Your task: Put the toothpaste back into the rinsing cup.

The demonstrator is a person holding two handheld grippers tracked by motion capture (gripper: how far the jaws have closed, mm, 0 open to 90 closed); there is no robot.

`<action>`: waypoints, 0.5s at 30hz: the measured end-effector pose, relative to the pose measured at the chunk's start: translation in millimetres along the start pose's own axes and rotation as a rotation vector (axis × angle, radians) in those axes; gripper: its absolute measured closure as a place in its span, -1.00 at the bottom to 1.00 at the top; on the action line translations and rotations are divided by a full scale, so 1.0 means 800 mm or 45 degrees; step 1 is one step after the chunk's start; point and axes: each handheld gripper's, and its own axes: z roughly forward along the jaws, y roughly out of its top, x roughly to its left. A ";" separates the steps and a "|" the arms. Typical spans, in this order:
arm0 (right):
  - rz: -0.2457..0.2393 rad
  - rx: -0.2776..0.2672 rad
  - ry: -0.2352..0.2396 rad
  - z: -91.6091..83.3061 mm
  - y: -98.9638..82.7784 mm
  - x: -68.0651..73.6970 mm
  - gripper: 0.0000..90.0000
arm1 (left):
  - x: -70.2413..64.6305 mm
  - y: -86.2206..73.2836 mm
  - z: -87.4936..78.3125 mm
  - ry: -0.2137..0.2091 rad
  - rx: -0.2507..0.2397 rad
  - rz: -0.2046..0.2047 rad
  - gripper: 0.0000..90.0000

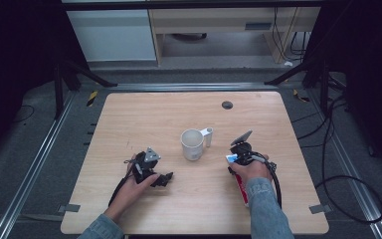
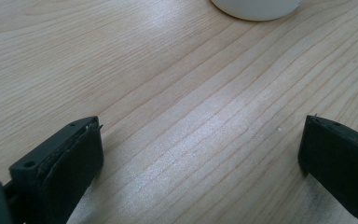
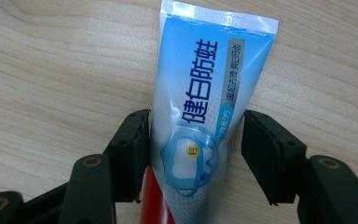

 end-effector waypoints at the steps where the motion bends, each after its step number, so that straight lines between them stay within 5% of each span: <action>1: -0.001 0.002 0.001 0.000 0.000 0.000 -0.07 | 0.000 0.000 0.000 0.000 0.000 0.000 -1.00; 15: -0.014 0.026 0.011 0.004 0.002 0.001 0.01 | 0.000 0.000 0.000 0.000 0.000 0.001 -1.00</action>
